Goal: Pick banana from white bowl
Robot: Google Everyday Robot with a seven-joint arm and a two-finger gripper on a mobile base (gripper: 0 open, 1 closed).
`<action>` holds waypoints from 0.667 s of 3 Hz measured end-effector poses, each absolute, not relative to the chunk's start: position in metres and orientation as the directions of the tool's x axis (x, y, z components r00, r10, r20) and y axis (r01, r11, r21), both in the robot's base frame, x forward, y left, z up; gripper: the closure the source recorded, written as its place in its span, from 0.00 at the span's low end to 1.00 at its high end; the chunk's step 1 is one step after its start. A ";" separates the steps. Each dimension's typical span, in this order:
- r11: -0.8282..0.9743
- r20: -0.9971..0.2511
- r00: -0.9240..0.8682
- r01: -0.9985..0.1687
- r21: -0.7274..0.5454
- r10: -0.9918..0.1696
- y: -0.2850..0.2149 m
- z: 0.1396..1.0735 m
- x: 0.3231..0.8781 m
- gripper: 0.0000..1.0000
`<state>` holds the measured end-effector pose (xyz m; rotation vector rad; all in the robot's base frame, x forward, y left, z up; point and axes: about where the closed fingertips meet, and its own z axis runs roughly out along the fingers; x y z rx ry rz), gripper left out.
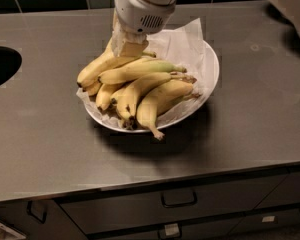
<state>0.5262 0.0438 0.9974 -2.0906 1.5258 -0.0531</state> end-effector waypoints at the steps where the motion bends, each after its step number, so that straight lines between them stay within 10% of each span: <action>1: -0.211 -0.278 0.357 -0.872 -0.442 -0.892 0.044 0.998 0.524 0.72; 2: -0.220 -0.262 0.346 -0.885 -0.410 -0.901 0.039 0.993 0.524 0.59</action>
Offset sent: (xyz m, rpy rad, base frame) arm -0.0130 -0.0005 -0.0089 -0.0275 0.0555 0.0207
